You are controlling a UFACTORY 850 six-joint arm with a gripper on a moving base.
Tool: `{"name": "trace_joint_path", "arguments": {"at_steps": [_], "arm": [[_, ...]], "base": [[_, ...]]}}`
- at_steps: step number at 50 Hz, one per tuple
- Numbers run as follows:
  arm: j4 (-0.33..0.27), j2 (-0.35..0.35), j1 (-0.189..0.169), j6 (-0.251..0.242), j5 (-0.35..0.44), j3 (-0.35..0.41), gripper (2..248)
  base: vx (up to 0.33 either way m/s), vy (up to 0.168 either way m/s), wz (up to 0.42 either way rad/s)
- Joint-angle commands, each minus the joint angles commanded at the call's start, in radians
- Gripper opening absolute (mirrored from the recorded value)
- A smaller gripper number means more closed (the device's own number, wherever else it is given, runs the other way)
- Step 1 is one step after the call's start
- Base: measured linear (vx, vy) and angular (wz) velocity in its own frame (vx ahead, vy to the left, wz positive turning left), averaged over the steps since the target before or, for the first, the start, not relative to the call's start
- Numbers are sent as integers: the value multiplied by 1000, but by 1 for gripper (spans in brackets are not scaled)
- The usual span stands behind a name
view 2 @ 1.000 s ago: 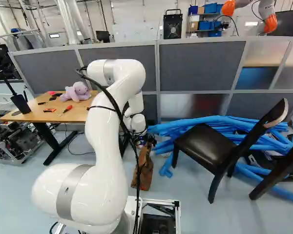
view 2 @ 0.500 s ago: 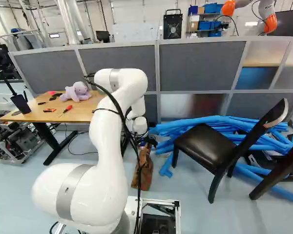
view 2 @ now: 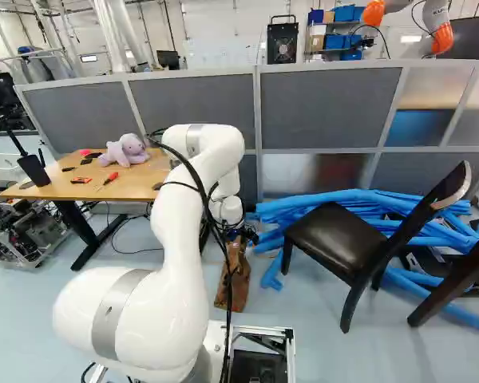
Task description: Pick up the bag on the ground and place it on the table
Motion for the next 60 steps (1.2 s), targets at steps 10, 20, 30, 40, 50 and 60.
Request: {"name": "trace_joint_path", "arguments": {"at_steps": [10,20,30,40,50,60], "arm": [[0,-37,0,0,0,-31,247],[0,-74,0,0,0,-63,247],[0,-112,0,0,0,-95,247],[0,-149,0,0,0,-128,247],[0,-187,0,0,0,-162,247],[0,-224,0,0,0,-197,247]], "base": [[0,0,0],[0,0,0],[0,0,0],[0,0,0],[0,0,0],[0,0,0]]}}
